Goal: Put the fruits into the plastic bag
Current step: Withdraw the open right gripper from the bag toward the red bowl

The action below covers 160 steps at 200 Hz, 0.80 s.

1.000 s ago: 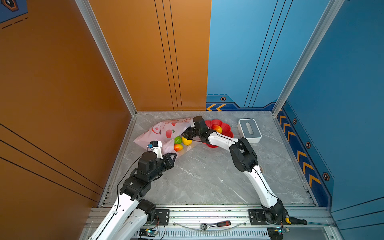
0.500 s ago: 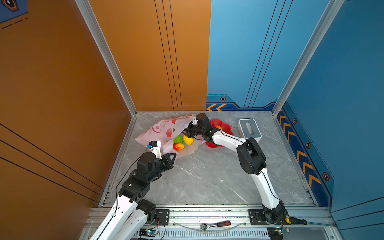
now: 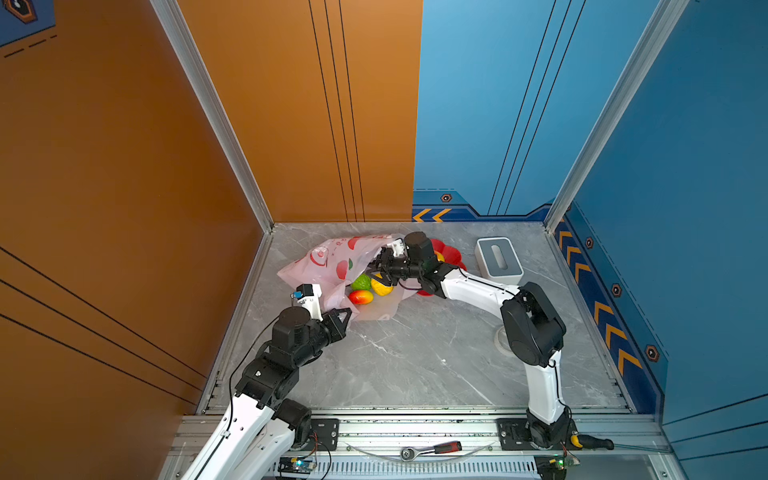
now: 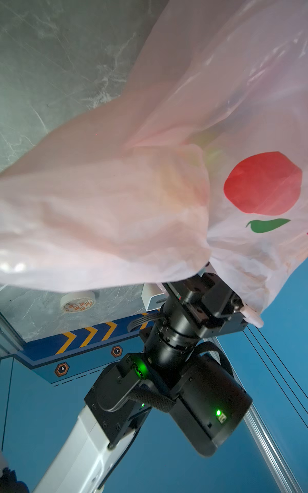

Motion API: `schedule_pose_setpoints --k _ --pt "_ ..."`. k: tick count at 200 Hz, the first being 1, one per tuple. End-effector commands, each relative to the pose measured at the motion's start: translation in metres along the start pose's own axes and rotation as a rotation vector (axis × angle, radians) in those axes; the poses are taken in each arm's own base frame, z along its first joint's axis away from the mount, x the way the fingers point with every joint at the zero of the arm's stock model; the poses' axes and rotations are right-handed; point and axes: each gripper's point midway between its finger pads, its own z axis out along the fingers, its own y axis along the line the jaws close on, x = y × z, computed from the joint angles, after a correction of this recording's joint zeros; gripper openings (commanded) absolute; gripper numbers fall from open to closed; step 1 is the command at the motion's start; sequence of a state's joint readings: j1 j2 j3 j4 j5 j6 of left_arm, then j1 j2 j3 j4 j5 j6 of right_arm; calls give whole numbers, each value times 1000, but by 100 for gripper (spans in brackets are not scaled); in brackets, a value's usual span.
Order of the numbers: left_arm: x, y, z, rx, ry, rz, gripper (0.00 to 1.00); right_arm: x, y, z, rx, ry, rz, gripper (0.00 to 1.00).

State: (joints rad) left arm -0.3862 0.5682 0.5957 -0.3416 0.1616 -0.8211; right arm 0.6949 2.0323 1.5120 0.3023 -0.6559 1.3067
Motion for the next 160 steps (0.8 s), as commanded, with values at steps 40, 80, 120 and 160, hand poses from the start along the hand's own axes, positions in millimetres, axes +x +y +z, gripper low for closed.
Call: schedule_pose_setpoints --k 40,80,120,160 --pt "-8 0 -8 -19 -27 -2 0 48 23 -15 -193 253 136 64" --pt "-7 2 -10 -28 -28 3 0 77 -44 -35 162 319 48 64" --pt "-7 5 -10 -40 -30 11 0 131 -64 -73 477 547 -212 66" --pt "-6 7 -8 -42 -33 2 0 144 -70 -114 799 624 -552 67"
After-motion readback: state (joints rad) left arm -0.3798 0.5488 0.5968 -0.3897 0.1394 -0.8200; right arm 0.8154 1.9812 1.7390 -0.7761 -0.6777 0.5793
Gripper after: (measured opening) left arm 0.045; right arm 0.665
